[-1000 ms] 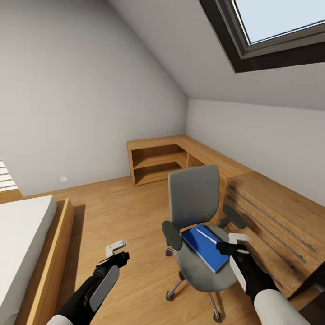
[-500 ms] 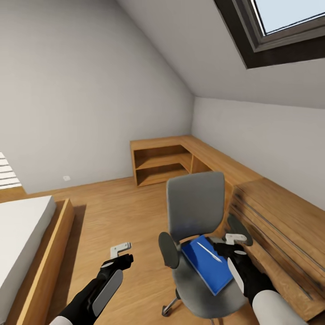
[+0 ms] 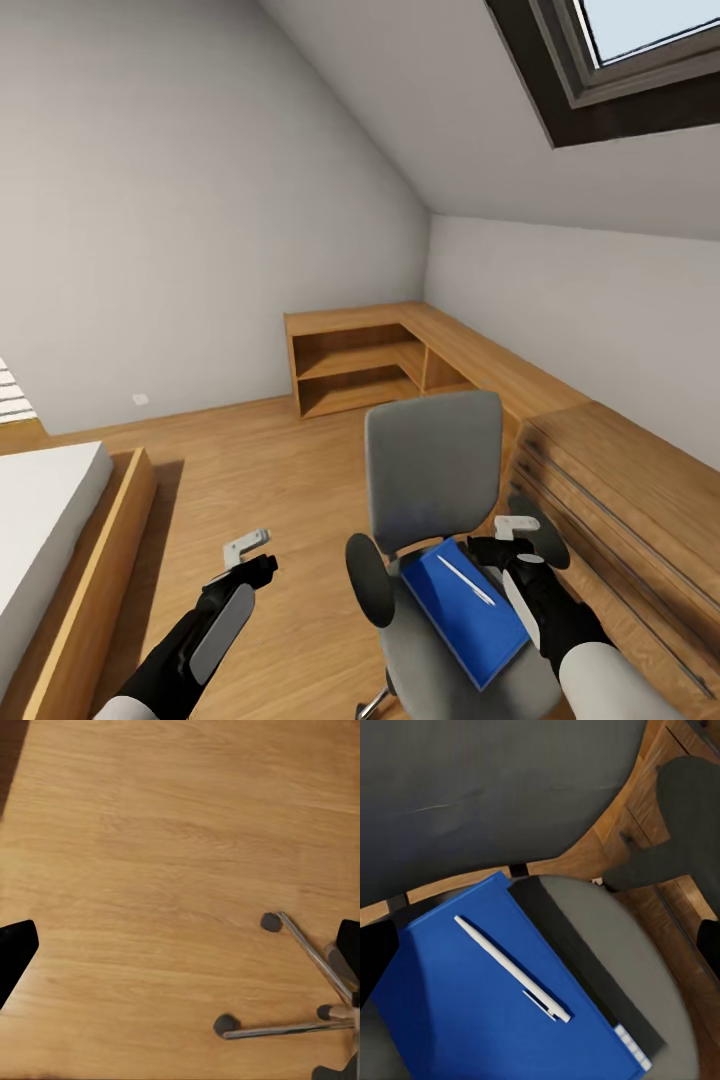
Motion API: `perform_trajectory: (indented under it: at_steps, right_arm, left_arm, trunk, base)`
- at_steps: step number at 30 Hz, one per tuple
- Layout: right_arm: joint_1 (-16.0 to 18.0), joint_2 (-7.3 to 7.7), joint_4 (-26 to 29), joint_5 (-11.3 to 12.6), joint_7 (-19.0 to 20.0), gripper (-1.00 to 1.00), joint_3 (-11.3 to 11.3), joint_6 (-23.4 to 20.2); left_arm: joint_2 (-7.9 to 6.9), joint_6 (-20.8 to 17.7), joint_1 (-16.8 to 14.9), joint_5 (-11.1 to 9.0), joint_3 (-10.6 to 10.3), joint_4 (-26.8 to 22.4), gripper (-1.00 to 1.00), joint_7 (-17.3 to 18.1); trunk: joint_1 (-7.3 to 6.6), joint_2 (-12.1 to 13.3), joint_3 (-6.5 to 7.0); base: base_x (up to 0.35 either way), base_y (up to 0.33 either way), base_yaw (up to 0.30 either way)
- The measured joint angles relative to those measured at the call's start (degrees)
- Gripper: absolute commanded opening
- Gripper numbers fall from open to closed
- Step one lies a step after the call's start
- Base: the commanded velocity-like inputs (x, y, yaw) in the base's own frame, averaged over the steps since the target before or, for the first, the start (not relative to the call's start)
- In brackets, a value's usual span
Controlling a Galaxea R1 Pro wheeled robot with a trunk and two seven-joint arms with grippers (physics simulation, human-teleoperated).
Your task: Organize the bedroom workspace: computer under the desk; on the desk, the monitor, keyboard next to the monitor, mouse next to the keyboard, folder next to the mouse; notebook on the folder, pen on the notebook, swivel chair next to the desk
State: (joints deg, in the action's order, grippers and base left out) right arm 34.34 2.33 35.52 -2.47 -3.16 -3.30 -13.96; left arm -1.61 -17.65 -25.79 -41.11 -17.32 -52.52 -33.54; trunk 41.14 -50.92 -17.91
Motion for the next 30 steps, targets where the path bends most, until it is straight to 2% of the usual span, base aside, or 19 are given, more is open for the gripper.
perform_trajectory:
  at_steps: [3,12,17,25,30]
  right_arm:
    - [0.0,-0.03,0.0,0.0,0.4,1.0,0.0,0.0]
    - [0.0,0.05,-0.3,0.0,0.7,1.0,0.1,0.0]
    - [0.0,0.32,-0.6,-0.3,4.2,1.0,0.2,0.0]
    - [0.0,2.4,-1.0,-0.3,12.6,1.0,0.5,-0.4]
    - [0.0,2.94,-2.6,-0.3,14.4,1.0,0.4,-0.5]
  left_arm:
    - [0.01,-0.1,0.0,0.0,1.5,0.0,1.0,0.1]
    - [0.01,-0.1,0.0,0.0,1.7,0.0,1.0,0.0]
    - [0.01,-0.1,0.0,0.1,1.7,0.0,1.0,0.0]
    - [0.03,-0.1,0.0,0.2,1.6,0.0,1.0,0.0]
    - [0.09,-0.1,0.0,0.2,1.5,0.0,1.0,0.0]
  trunk:
    - [0.66,-1.2,-0.54]
    - [2.64,-4.8,-2.16]
    - [3.74,-6.8,-3.06]
    - [5.49,-10.0,-4.5]
    - [6.59,-12.0,-5.4]
  base:
    - [0.001,0.0,0.0]
    - [0.0,0.0,0.0]
    - [0.0,0.0,0.0]
    - [0.0,0.0,0.0]
    - [0.0,0.0,0.0]
